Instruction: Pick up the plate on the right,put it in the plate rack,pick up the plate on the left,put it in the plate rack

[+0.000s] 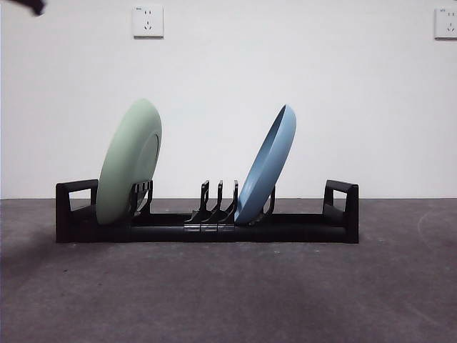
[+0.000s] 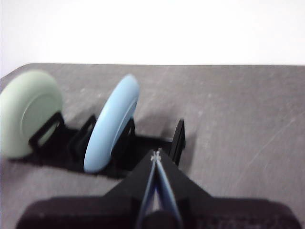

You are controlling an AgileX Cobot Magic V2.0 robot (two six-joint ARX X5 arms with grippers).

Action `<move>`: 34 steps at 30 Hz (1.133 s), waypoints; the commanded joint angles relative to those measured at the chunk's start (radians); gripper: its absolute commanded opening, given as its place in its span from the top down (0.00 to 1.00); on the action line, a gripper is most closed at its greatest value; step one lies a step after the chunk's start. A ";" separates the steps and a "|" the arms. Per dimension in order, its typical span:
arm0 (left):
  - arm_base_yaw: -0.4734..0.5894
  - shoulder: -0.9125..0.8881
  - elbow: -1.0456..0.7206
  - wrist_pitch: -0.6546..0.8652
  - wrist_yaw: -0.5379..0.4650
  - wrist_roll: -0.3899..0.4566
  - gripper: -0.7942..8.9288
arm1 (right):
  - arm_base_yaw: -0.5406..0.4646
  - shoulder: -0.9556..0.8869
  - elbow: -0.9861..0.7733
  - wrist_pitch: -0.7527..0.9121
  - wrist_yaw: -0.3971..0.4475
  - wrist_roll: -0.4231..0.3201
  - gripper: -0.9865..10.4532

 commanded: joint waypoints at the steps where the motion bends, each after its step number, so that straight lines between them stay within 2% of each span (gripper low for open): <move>1: 0.002 -0.115 -0.082 0.026 0.001 -0.032 0.93 | 0.008 -0.075 -0.059 0.014 0.000 -0.002 0.92; 7: 0.002 -0.199 -0.093 0.002 0.003 -0.054 0.92 | 0.007 -0.086 -0.061 0.002 0.084 0.032 0.91; 24: 0.002 -0.122 -0.094 -0.071 0.001 -0.053 0.92 | 0.007 -0.079 -0.061 0.002 0.085 0.040 0.91; 28: 0.018 -0.179 -0.094 -0.125 -0.010 0.057 0.92 | 0.007 -0.079 -0.061 0.002 0.085 0.040 0.91; 34: 0.142 -0.324 -0.177 -0.041 0.057 0.095 0.92 | 0.007 -0.079 -0.061 0.002 0.085 0.040 0.91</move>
